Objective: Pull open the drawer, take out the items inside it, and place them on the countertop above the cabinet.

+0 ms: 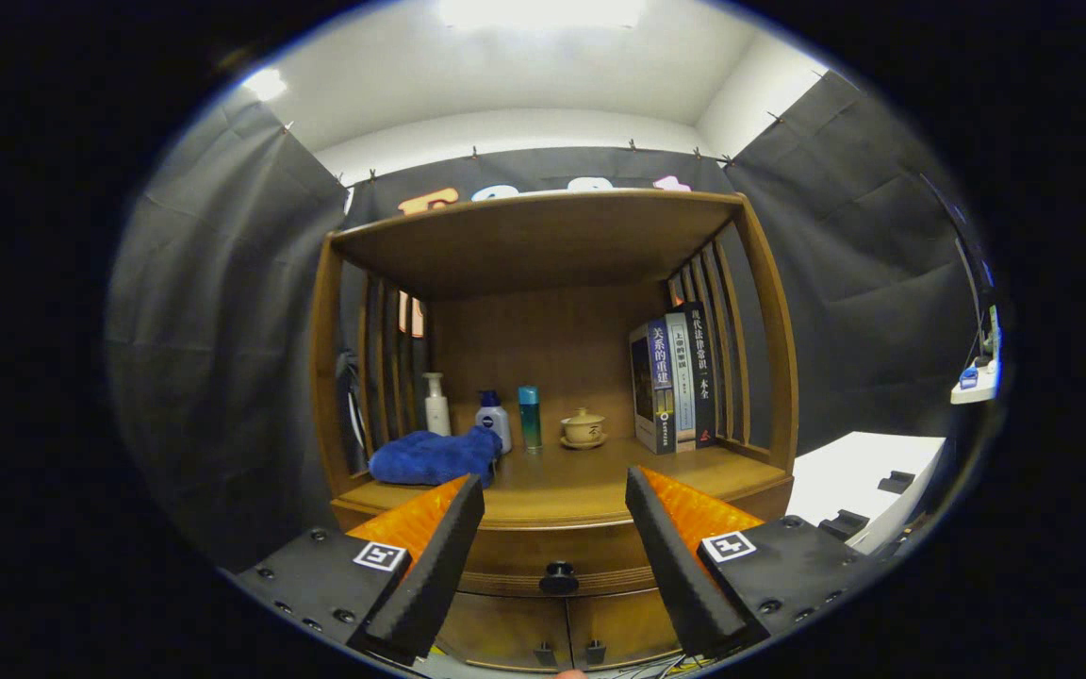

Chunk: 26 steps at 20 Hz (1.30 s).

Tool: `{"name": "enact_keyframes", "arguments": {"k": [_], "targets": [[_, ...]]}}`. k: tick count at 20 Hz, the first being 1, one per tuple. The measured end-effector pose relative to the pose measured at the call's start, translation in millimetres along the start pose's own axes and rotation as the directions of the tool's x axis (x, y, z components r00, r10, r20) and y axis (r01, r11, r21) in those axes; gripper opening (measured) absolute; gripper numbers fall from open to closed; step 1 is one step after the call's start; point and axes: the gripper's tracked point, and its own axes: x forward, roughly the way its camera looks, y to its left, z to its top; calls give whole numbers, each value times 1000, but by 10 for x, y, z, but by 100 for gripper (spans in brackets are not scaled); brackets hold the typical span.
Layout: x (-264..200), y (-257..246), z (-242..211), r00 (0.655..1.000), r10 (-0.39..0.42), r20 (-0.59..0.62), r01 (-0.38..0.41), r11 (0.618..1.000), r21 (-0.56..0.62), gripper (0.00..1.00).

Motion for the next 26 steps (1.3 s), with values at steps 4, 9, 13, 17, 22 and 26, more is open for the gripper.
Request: {"name": "enact_keyframes", "arguments": {"k": [4,9,13,17,22,26], "targets": [[368,-55,-418,999,-9,-52,11,999,41,98],[511,-223,-1027,991,-58,-118,57,998,-13,98],[558,-72,-1453,981,-4,-196,-1,1000,-28,95],[689,-134,-1626,976,-20,-215,16,1000,-21,81],[799,-103,-1741,974,8,-228,2,999,46,63],[772,-119,-1747,975,11,-223,2,998,61,52]]}}
